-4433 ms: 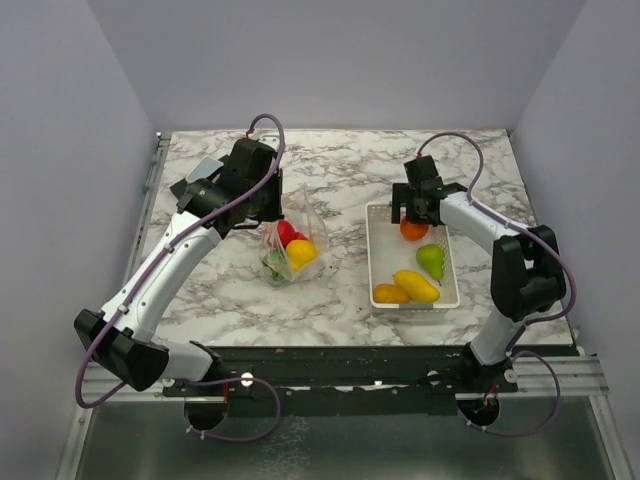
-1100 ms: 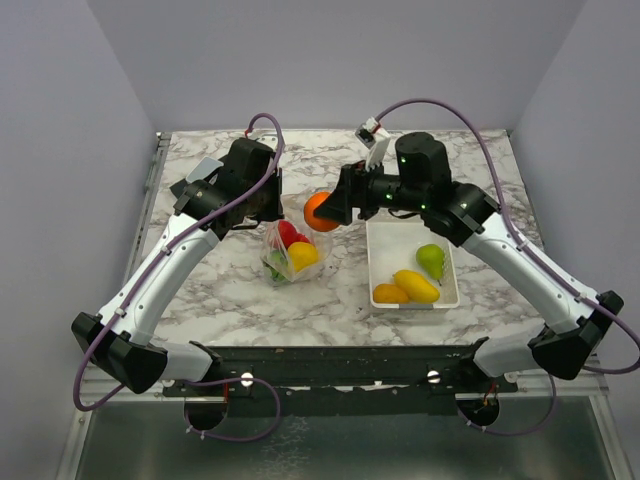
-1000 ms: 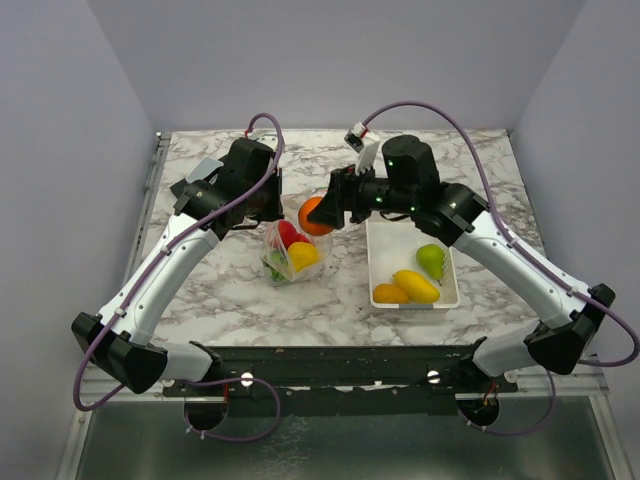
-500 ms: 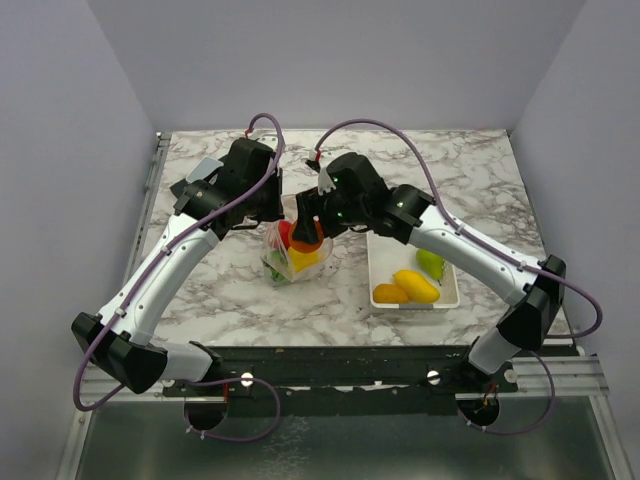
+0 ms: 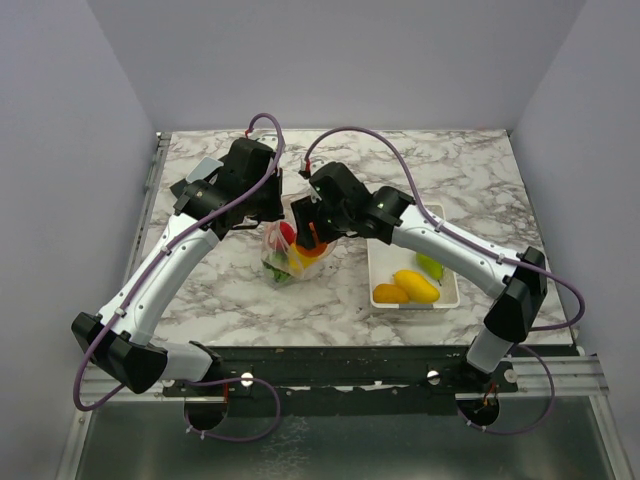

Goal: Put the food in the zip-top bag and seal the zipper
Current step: Place the fake fruit in the zipper food storage bag.

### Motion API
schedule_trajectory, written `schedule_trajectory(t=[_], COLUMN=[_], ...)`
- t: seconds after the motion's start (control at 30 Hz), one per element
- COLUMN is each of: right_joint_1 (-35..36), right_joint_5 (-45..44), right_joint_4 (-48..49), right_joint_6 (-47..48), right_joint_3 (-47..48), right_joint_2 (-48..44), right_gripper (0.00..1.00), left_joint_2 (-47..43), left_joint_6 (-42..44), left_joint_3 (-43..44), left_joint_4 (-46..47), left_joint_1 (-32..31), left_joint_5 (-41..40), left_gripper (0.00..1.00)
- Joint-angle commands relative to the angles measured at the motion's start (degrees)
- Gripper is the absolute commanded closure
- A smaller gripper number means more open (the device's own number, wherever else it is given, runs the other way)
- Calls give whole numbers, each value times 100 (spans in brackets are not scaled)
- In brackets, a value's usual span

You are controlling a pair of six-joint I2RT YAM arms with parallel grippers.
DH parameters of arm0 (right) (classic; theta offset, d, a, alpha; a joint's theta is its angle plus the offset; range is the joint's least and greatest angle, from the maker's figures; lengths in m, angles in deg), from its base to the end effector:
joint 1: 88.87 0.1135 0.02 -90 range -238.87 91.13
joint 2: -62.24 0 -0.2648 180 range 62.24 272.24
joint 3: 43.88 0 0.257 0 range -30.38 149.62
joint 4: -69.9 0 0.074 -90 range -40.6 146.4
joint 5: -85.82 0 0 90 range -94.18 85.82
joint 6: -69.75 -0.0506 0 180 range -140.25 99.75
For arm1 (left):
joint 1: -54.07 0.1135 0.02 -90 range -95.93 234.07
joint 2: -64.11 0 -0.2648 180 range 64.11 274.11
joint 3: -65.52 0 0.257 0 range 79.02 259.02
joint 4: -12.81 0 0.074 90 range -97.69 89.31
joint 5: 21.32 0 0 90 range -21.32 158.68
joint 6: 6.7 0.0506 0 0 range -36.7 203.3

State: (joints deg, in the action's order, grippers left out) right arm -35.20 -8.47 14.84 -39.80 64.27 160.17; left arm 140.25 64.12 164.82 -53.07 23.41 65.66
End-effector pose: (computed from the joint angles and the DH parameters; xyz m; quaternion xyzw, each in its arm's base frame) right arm 0.2387 0.3182 0.3336 -0.2570 0.8863 0.2011 0.3286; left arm 0.2460 -0.1427 0.3872 0.0811 0.9122 -0.1470 0.3737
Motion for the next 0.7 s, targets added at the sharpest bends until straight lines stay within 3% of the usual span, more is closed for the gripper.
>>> schedule_trajectory(t=[0.0,0.33,0.67], right_joint_1=[65,87,85], right_joint_5=[-318,-262,-381], right_joint_4=[-186,-97,179], right_joint_6=[-31,-145,-409], right_joint_3=[122,67,-175], right_joint_2=[67,-110,-738], right_gripper=[32,13,12], left_joint_2=[-3,-4,-40], left_joint_6=[25,11,-25], left_joint_3=[-2,11,-10], left_joint_4=[102,102,102], left_joint_1=[0,2,1], left_joint_5=[65,65,57], left_gripper=[100,100,100])
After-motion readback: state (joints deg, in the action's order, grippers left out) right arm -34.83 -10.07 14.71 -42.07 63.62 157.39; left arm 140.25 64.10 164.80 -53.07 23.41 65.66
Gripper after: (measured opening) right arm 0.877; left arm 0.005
